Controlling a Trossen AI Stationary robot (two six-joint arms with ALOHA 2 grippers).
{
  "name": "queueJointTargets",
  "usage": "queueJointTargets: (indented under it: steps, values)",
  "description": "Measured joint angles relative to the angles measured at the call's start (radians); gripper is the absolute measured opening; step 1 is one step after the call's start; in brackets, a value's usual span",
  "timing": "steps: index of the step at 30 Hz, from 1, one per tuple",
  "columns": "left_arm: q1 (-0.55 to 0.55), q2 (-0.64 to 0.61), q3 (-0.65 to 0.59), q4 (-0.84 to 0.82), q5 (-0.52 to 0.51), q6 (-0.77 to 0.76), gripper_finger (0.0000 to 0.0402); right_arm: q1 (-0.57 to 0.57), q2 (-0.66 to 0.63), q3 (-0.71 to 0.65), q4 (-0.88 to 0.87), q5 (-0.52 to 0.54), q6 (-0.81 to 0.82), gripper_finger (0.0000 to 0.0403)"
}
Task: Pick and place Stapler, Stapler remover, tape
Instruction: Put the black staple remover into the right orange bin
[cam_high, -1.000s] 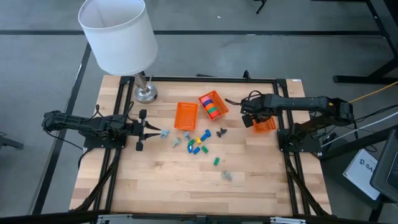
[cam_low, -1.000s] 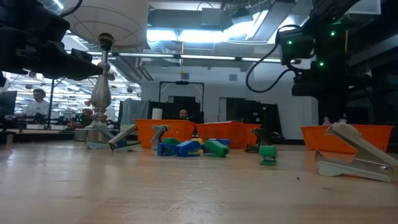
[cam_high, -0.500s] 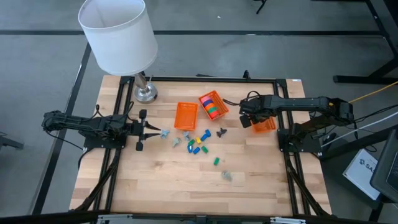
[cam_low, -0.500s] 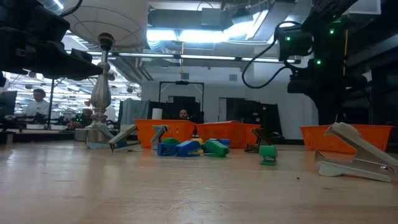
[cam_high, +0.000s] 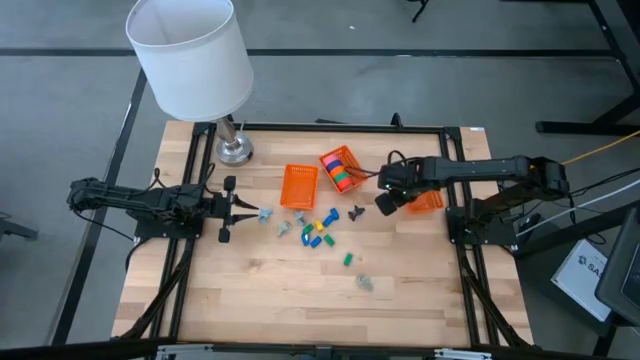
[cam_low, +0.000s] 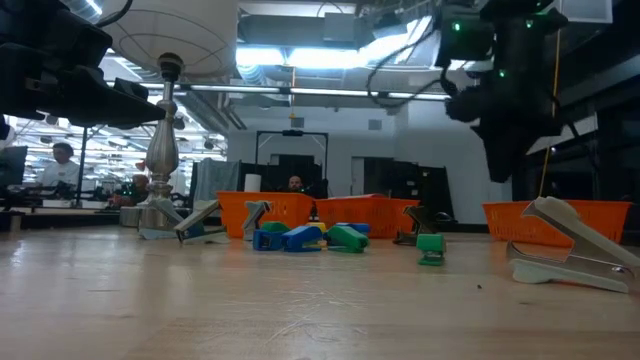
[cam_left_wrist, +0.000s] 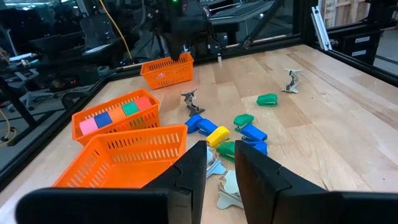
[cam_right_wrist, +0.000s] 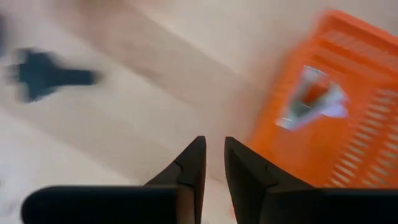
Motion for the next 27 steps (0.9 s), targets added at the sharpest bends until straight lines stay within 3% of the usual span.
queueJointTargets:
  steps: [8, 14, 21, 27]
  values:
    - [0.0, 0.0, 0.0, 0.0, 0.0, 0.0, 0.0078, 0.08, 0.031, 0.043, 0.08, -0.109, -0.093, 0.0069]
    - [0.0, 0.0, 0.0, 0.0, 0.0, 0.0, 0.0079, 0.125, 0.104, 0.093, 0.145, -0.111, -0.201, 0.0095]
    - [0.0, 0.0, 0.0, 0.0, 0.0, 0.0, 0.0079, 0.194, 0.219, 0.124, 0.279, -0.108, -0.525, 0.0119]
    - [0.0, 0.0, 0.0, 0.0, 0.0, 0.0, 0.0077, 0.232, 0.26, 0.149, 0.283, -0.084, -0.555, 0.012]
